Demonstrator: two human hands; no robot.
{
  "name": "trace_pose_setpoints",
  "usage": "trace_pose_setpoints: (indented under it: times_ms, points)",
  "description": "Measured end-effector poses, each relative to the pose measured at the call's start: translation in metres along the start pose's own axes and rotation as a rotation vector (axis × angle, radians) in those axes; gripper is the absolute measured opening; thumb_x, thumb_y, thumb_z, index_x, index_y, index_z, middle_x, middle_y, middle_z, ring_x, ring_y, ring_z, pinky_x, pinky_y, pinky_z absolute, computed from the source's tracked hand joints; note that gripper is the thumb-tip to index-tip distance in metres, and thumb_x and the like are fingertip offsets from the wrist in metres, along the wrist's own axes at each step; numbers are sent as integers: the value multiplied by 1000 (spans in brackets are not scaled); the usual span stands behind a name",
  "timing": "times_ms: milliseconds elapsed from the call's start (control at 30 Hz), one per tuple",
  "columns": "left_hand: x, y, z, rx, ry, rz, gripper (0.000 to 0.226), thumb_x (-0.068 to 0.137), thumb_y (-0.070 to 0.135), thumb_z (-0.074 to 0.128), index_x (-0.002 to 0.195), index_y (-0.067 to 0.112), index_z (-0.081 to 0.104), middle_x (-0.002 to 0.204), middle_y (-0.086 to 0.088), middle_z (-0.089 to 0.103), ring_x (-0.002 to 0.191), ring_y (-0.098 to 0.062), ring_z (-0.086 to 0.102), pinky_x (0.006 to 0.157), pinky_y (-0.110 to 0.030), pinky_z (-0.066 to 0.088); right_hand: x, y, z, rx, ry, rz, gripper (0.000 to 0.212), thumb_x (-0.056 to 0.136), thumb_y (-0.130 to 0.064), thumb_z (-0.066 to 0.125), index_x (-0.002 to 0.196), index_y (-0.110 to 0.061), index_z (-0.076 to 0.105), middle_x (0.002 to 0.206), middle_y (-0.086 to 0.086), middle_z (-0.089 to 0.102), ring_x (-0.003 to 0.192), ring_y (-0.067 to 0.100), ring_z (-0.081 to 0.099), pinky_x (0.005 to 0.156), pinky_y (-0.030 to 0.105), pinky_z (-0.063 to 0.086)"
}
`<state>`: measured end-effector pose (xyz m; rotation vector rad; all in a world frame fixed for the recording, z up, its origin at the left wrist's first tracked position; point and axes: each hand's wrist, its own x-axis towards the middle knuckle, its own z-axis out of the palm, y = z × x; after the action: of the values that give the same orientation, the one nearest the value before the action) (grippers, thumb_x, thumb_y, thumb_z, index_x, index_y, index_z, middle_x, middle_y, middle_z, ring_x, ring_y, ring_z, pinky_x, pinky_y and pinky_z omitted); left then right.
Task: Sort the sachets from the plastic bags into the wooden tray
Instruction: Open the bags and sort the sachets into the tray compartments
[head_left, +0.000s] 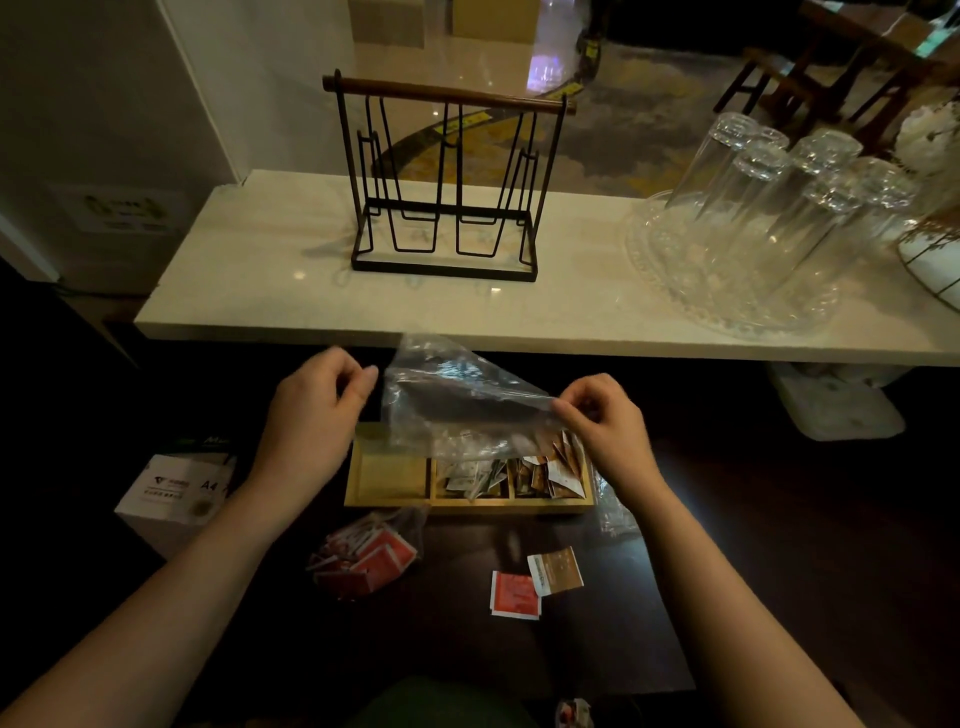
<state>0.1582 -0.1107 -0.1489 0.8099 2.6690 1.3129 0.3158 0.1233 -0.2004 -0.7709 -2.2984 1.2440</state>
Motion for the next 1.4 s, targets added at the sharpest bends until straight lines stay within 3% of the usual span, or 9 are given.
trace_pose_setpoints:
  times_ms: [200,333,433,600,767,900,1033,1267,1400]
  points:
    - [-49,-57,50,413,-356,-61,15,90,38,52,84,25,49,90,4,55,84,-17,59,65,-30,40,-31,37,-37,-33,323,85,20,82,-1,60,69,-11,48,87,0,68,81,16,63,72,35,49]
    - [-72,-98,67,543,-582,-220,41,89,47,50,118,18,47,122,-4,50,111,-22,53,84,-33,45,-49,68,-50,-163,519,265,16,81,-9,59,69,-14,49,80,2,66,74,24,61,65,40,46]
    - [-81,-113,67,568,-607,-178,43,89,47,50,124,21,46,125,-1,52,113,-20,52,87,-32,46,-60,95,-50,-248,585,457,12,79,-16,56,69,-18,49,70,3,60,69,29,59,61,40,46]
    - [-79,-117,58,546,-467,-102,18,92,33,49,97,19,59,101,-1,62,87,-18,61,64,-29,41,-74,131,-34,-502,368,639,8,80,-23,53,78,-16,51,78,11,61,75,36,60,65,39,47]
    - [-78,-111,51,482,-453,-106,16,94,31,46,80,24,48,82,1,63,75,-19,62,58,-30,42,-73,148,-28,-597,105,785,11,77,-22,58,87,-18,55,94,17,66,86,37,61,73,39,51]
    - [-81,-96,46,314,-461,-112,33,96,27,45,64,32,36,62,13,49,58,1,50,49,-18,32,-70,133,-27,-816,253,511,27,81,-22,62,102,-5,64,104,21,62,96,39,53,77,43,45]
    - [-81,-88,38,148,-485,-109,32,95,25,48,64,25,40,64,4,58,59,-4,59,51,-26,41,-59,88,-16,-739,332,143,17,82,-16,66,98,-9,65,98,13,62,91,31,53,73,40,45]
    - [-75,-52,30,-46,-575,-20,23,95,28,46,76,19,56,79,1,68,76,-6,65,67,-37,52,-51,-6,50,-139,-393,-164,22,90,-21,61,112,-17,66,99,-15,56,84,-8,52,75,7,40]
    - [-76,-54,27,-154,-541,-66,27,94,34,44,82,15,59,85,0,71,80,-7,68,69,-37,54,-43,-22,62,-131,-459,-185,14,89,-19,63,95,-11,73,80,-13,62,68,-11,54,66,6,38]
